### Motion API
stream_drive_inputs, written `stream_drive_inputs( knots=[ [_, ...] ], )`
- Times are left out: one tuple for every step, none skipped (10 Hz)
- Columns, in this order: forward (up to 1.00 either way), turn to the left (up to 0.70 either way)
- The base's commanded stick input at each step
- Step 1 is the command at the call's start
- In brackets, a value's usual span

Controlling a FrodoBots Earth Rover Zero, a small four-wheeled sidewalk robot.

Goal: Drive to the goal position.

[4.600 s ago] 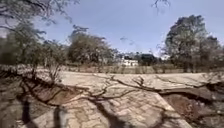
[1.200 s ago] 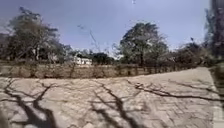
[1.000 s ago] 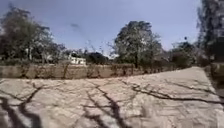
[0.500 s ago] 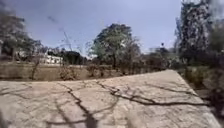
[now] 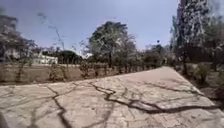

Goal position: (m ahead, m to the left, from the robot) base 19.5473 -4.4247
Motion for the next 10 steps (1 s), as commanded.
stream_drive_inputs(
  knots=[
    [0.70,-0.23],
    [0.70,-0.09],
    [0.70,0.00],
    [0.70,0.00],
    [0.70,0.00],
    [0.70,0.00],
    [0.70,0.00],
    [0.70,0.00],
    [0.70,0.00],
    [0.70,-0.09]
  ],
)
